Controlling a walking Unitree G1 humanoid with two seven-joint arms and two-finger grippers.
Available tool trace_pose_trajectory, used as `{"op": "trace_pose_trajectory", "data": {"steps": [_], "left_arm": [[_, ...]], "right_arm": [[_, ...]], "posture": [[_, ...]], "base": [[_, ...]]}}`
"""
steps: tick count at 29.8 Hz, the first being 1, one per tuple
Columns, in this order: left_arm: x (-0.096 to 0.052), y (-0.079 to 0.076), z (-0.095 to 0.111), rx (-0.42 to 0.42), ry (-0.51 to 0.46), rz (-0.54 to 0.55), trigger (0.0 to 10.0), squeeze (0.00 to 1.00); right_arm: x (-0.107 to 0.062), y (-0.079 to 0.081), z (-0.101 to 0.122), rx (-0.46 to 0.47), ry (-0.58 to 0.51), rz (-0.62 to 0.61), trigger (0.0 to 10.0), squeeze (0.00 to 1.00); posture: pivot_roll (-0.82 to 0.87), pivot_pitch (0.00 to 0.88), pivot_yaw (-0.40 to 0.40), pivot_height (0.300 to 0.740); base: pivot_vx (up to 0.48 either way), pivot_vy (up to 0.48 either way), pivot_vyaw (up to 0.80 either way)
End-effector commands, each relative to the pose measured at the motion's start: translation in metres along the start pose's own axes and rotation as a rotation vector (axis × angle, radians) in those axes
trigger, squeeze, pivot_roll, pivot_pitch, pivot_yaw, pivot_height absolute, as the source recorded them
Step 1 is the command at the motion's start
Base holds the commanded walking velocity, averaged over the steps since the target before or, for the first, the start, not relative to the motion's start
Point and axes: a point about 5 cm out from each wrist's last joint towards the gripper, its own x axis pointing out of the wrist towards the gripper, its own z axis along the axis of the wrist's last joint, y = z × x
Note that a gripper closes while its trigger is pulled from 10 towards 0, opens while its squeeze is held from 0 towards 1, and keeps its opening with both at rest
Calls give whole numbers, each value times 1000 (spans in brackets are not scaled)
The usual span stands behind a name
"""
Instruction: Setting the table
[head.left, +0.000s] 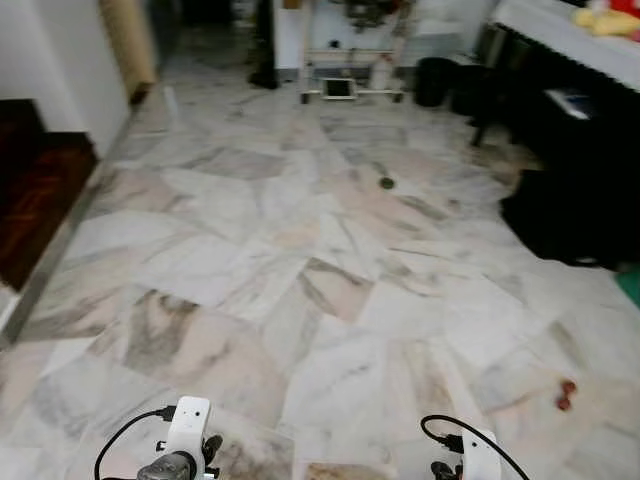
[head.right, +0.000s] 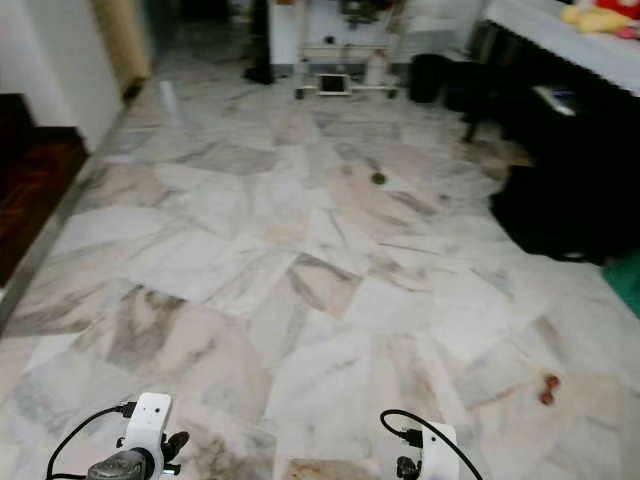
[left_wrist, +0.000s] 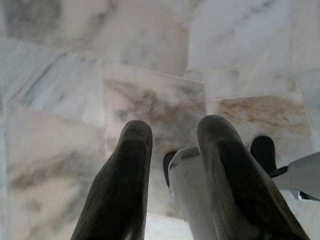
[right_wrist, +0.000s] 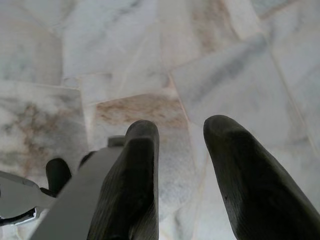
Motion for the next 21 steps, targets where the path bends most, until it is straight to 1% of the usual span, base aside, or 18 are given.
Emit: {"op": "trace_pose_trajectory", "data": {"steps": [1,4,6,9,13,15,18,19,21], "left_arm": [[0,-3,-1,22,4,-8,10000,0],[0,-3,-1,32,6,-6,10000,0],[0,-3,0,64,-1,-6,10000,0],[0,-3,1,75,-4,-7,10000,0],[1,-4,1,72,-7,-10,10000,0],[1,-4,2,97,-9,-7,10000,0],[1,-5,2,88,-10,-2,10000,0],[1,-5,2,72,-13,2,10000,0],[1,-5,2,77,-13,1,10000,0]], "right_arm": [[-1,-2,-3,1,12,-3,10000,0],[-1,-3,-3,0,12,-4,10000,0],[-1,-3,-3,-4,13,-3,10000,0],[-1,-3,-3,-6,13,-3,10000,0],[-1,-4,-2,-8,13,-3,10000,0],[-1,-4,-2,-8,13,-3,10000,0],[-1,-4,-2,-2,11,-16,10000,0],[-1,-5,-2,5,9,-23,10000,0],[-1,-5,-2,7,8,-23,10000,0]], "posture": [[145,0,-64,670],[146,0,-65,670],[146,0,-66,670],[146,0,-66,670],[147,0,-67,670],[147,0,-68,670],[147,0,-68,670],[147,0,-68,670],[147,0,-68,670]], "base": [[0,0,-644],[0,0,-644],[0,0,-641],[0,0,-642],[0,-276,-642],[0,0,-644],[0,-315,-644],[0,0,-644],[0,0,-644]]}}
